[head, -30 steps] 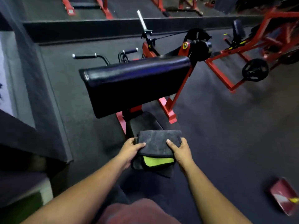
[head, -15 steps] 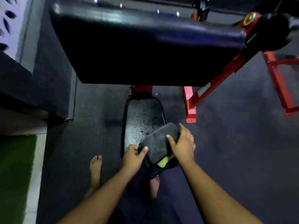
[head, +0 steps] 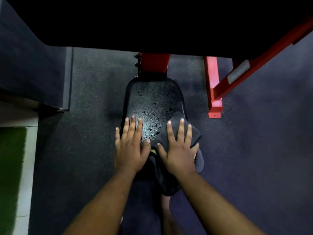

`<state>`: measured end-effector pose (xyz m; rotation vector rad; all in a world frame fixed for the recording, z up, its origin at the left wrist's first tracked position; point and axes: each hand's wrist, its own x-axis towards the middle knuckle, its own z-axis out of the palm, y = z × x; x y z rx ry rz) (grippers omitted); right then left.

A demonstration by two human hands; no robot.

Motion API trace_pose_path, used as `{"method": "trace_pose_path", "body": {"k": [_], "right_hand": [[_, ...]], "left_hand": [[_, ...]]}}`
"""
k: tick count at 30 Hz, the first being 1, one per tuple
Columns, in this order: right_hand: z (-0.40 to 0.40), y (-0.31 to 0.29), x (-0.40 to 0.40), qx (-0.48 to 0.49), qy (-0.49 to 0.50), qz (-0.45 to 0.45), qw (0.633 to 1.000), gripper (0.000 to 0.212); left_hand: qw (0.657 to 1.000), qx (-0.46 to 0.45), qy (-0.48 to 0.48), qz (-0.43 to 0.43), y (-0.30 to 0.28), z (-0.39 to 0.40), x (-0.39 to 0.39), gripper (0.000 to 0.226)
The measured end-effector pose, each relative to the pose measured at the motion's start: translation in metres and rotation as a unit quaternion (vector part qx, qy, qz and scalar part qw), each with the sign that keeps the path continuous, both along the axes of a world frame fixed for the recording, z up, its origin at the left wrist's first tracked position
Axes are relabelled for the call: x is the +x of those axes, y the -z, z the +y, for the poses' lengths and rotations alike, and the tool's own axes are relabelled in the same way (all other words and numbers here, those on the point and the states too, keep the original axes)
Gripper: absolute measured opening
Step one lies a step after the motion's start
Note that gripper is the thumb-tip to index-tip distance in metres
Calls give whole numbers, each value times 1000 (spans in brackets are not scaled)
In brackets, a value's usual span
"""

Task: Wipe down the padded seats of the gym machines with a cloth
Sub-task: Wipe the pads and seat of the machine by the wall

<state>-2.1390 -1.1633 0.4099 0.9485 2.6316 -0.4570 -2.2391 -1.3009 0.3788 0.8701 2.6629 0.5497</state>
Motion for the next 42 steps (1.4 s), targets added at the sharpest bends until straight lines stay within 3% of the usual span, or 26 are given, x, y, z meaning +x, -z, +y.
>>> {"method": "trace_pose_path", "body": {"k": [4,7,9,11,13,17,22,26,30,33,40,42], "right_hand": [[44,4,-16,-26,-191,32,981,80],[67,-13,-24,31,-286,28,957,83],[55,-29,-21,26,-214,14,976,93],[23,-36,-18,-64,-35,-8,997,104],[-10,-30,-15,-78,59,-23,995,111],[-35,-9,11,4,60,-8,998,88],[-27,-14,44,-28,74,-6,997,83],[6,-7,8,-9,36,11,999,84],[55,8,-46,-5,-64,46,997,76],[76,10,-80,-41,-66,36,996,77],[23,-12,42,-49,-66,35,996,79],[32,-4,34,-59,-66,50,995,77]], "left_hand": [[1000,10,-10,8,4,-1,-1,73],[1000,6,-18,11,5,2,0,71],[1000,1,-22,12,5,2,1,70],[1000,-8,-22,8,6,1,1,70],[1000,-16,-17,3,6,1,0,70],[999,-27,-21,7,4,2,-1,64],[996,-86,-4,24,0,6,2,73],[995,-97,-3,32,1,10,1,77],[994,-104,-6,34,0,10,2,76],[994,-104,-6,42,0,11,3,76],[993,-111,-3,37,-3,10,5,78],[993,-111,-5,47,0,11,3,78]]}}
